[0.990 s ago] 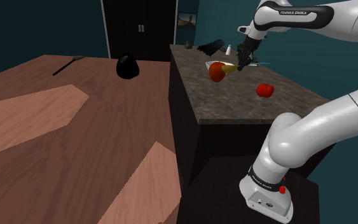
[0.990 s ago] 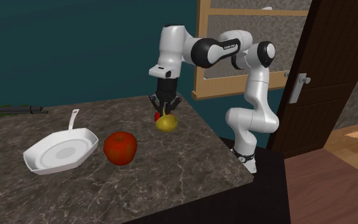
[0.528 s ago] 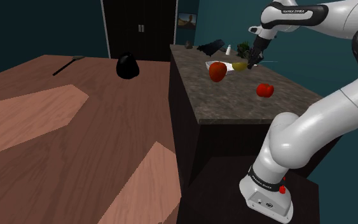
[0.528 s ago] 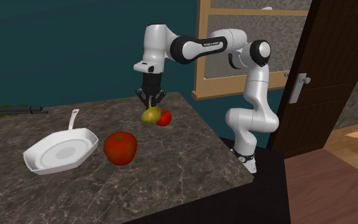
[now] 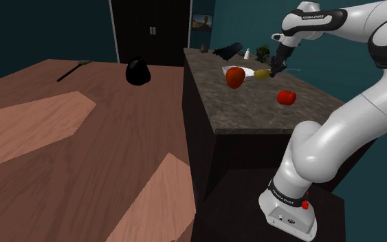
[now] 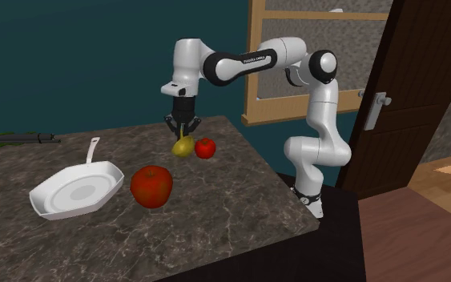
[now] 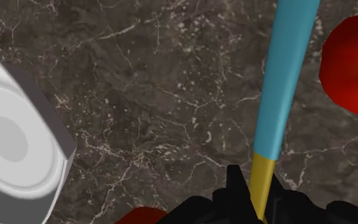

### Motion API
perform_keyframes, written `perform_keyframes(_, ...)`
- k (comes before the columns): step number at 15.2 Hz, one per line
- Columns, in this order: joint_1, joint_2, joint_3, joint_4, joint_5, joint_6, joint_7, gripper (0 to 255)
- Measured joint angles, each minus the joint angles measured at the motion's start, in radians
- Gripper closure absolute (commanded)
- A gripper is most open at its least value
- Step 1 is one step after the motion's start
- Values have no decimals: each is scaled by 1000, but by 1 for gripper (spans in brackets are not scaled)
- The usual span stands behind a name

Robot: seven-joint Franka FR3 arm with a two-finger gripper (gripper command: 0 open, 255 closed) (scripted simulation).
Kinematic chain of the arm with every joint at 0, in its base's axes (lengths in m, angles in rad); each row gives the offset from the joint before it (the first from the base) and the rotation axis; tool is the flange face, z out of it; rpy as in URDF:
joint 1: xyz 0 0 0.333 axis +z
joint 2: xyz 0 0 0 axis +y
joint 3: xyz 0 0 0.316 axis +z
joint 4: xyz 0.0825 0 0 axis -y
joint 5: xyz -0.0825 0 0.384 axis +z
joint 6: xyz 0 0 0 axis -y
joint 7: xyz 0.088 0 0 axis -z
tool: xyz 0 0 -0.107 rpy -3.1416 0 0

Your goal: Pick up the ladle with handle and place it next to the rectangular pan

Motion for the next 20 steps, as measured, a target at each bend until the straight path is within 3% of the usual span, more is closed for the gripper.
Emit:
perform_keyframes(13, 3, 5, -63, -159, -23, 171, -1, 255)
perform_keyframes(20, 28, 29, -124, -225, -23, 267, -10, 255)
